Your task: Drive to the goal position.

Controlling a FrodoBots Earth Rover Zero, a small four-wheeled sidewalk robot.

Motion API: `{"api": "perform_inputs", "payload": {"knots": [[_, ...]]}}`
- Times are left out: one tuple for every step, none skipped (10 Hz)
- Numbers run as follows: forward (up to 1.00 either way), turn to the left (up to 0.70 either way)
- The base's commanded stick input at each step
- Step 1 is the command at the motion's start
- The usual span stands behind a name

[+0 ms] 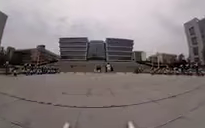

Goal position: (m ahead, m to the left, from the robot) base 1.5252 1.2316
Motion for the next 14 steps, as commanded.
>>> {"api": "perform_inputs", "payload": {"knots": [[0.50, 0.00], [0.50, 0.00], [0.50, 0.00], [0.50, 0.01], [0.50, 0.03], [0.50, 0.05], [0.50, 0.14], [0.50, 0.21], [0.50, 0.19], [0.50, 0.16], [0.50, 0.13], [0.50, 0.07], [0.50, 0.00], [0.50, 0.00]]}}
